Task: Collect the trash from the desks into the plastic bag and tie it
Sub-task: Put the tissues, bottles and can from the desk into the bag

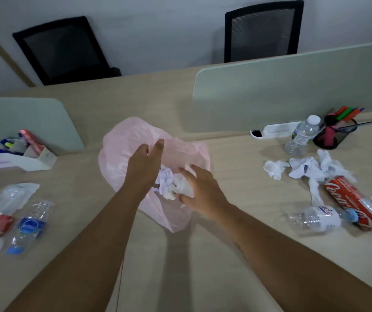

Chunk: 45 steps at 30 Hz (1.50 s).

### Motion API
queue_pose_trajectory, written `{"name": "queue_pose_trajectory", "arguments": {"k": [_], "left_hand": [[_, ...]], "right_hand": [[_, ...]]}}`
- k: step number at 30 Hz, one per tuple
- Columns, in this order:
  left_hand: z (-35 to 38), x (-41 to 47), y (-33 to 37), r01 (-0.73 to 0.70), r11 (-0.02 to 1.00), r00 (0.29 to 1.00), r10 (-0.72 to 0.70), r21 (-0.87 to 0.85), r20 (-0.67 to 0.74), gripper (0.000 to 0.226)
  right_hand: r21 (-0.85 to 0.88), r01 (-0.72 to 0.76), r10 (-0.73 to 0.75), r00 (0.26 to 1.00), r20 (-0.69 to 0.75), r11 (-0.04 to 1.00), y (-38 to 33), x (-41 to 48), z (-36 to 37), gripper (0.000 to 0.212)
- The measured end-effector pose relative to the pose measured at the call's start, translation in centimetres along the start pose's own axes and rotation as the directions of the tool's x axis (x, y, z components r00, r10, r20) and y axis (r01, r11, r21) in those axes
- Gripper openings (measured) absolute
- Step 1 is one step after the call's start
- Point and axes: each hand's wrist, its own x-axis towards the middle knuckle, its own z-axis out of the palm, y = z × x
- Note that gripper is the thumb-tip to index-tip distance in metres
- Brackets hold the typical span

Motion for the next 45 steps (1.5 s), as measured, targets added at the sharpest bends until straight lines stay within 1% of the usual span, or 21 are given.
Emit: {"name": "queue_pose_trajectory", "arguments": {"k": [2,3,4,6,7,8,9,10,13,16,19,22,25,27,29,31,35,37,40,43,45], "left_hand": [[0.3,-0.3,-0.5,-0.043,0.999,0.998,0.042,0.02,0.04,0.057],[0.4,-0.3,-0.6,-0.063,0.998,0.996,0.061,0.03,0.06,0.057],[0.6,-0.3,-0.8,-0.083,0.996,0.994,0.08,0.037,0.078,0.057],[0.8,0.0,-1.0,-0.122,0.992,0.986,0.117,0.036,0.116,0.057],[0.8,0.3,-1.0,-0.14,0.99,0.981,0.134,0.032,0.138,0.055],[0.9,0.5,-1.0,-0.156,0.987,0.975,0.15,0.024,0.161,0.052],[1.0,0.6,-1.1,-0.17,0.985,0.969,0.166,0.01,0.183,0.048],[1.1,0.8,-1.3,-0.181,0.983,0.962,0.179,-0.008,0.204,0.045],[1.4,1.1,-2.0,-0.196,0.979,0.946,0.204,-0.057,0.25,0.04],[1.8,0.9,-2.2,-0.194,0.974,0.933,0.22,-0.117,0.284,0.037],[2.4,0.5,-2.6,-0.159,0.973,0.923,0.207,-0.168,0.325,0.033],[2.8,0.0,-2.7,-0.17,0.974,0.917,0.211,-0.149,0.338,0.032],[3.1,-0.2,-2.4,-0.178,0.978,0.928,0.204,-0.111,0.311,0.033],[3.6,-0.2,-2.1,-0.186,0.979,0.933,0.204,-0.087,0.296,0.037],[4.4,-0.4,-1.8,-0.191,0.98,0.939,0.201,-0.063,0.278,0.04],[5.7,-0.7,-1.3,-0.173,0.984,0.948,0.177,-0.038,0.266,0.041],[9.0,-1.8,0.5,-0.137,0.987,0.944,0.155,-0.081,0.292,0.045],[10.6,-2.4,1.6,-0.137,0.986,0.937,0.161,-0.099,0.309,0.043],[12.7,-2.9,3.0,-0.139,0.987,0.929,0.157,-0.077,0.336,0.04],[14.1,-2.9,3.6,-0.143,0.989,0.926,0.145,-0.029,0.349,0.037],[14.8,-2.7,3.7,-0.146,0.989,0.928,0.137,0.0,0.347,0.035]], "right_hand": [[-0.075,-0.185,0.177,0.98,-0.094,0.98,0.8,-1.5,0.0,0.071],[-0.047,-0.32,0.312,0.942,-0.122,0.946,1.2,-2.4,0.2,0.071],[0.045,-0.472,0.474,0.874,-0.111,0.881,1.5,-3.1,0.6,0.073],[0.349,-0.705,0.736,0.674,0.058,0.618,1.7,-3.9,1.6,0.071],[0.468,-0.745,0.778,0.605,0.172,0.476,1.5,-4.2,2.0,0.06],[0.513,-0.76,0.773,0.58,0.258,0.399,1.1,-4.4,2.4,0.042],[0.515,-0.77,0.757,0.577,0.307,0.378,0.6,-4.7,2.7,0.023],[0.509,-0.774,0.747,0.579,0.328,0.376,0.0,-5.0,3.2,0.014],[0.569,-0.751,0.775,0.563,0.288,0.334,-0.8,-5.2,4.0,0.025],[0.632,-0.726,0.817,0.52,0.249,0.27,-1.1,-5.2,3.8,0.014],[0.675,-0.728,0.77,0.497,0.4,0.119,-2.4,-5.4,4.4,0.03],[0.691,-0.71,0.726,0.548,0.415,0.14,-2.4,-5.1,5.7,0.014],[0.696,-0.666,0.788,0.567,0.24,0.267,-0.7,-5.1,5.3,0.012],[0.703,-0.647,0.841,0.526,0.13,0.296,1.4,-5.7,4.2,0.012],[0.649,-0.673,0.859,0.509,0.058,0.355,3.6,-6.8,2.6,0.008],[0.586,-0.696,0.854,0.52,0.013,0.415,6.1,-7.9,1.0,0.004],[0.388,-0.735,0.806,0.591,-0.034,0.556,10.3,-9.3,-2.4,0.005],[0.249,-0.713,0.75,0.655,-0.096,0.655,12.0,-9.3,-4.4,0.017],[-0.005,-0.619,0.584,0.743,-0.326,0.785,14.5,-8.5,-7.3,0.048],[-0.124,-0.55,0.447,0.772,-0.452,0.826,16.8,-6.6,-9.2,0.055],[-0.225,-0.564,0.443,0.792,-0.419,0.795,18.5,-5.2,-9.6,0.061]]}}
